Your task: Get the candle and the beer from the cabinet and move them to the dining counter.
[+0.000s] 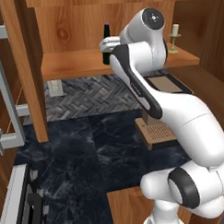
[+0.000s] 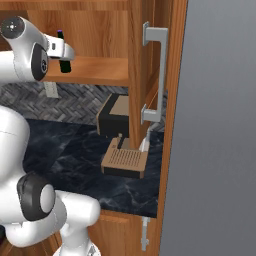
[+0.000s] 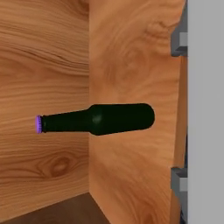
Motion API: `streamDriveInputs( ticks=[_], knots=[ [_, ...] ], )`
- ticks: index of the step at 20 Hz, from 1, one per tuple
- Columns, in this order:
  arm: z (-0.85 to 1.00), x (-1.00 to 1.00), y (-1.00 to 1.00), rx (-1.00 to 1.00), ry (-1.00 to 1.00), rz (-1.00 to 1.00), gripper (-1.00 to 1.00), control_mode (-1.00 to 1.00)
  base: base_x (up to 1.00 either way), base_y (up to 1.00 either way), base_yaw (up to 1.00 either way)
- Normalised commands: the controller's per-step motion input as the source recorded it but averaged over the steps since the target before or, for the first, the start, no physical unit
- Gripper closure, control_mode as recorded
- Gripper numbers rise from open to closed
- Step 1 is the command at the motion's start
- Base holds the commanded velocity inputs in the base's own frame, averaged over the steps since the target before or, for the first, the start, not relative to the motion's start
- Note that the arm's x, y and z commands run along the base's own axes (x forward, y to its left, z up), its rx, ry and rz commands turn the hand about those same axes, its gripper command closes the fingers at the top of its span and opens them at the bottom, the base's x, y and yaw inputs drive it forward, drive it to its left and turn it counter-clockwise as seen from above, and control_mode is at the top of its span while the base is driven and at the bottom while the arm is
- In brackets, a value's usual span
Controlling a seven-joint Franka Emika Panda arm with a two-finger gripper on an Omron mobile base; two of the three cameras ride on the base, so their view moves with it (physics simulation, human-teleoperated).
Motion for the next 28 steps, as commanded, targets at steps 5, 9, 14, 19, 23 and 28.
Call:
streamDriveInputs(
  ticks=[5, 9, 14, 19, 23, 28],
  knots=[
    [-0.09, 0.35, 0.11, 0.0, 0.0, 0.0, -1.0, -1.0, 0.0, 0.0, 0.0],
    [-0.09, 0.29, 0.1, 0.0, 0.0, 0.0, -1.0, -1.0, 0.0, 0.0, 0.0],
    [-0.09, 0.24, 0.06, 0.0, 0.0, 0.0, -1.0, -1.0, 0.0, 0.0, 0.0],
    [-0.12, 0.25, 0.05, 0.0, 0.0, 0.0, -1.0, -1.0, 0.0, 0.0, 0.0],
    [-0.09, 0.22, 0.05, 0.0, 0.0, 0.0, -1.0, -1.0, 0.0, 0.0, 0.0],
    [-0.05, 0.21, 0.02, 0.0, 0.0, 0.0, -1.0, -1.0, 0.0, 0.0, 0.0]
  ],
)
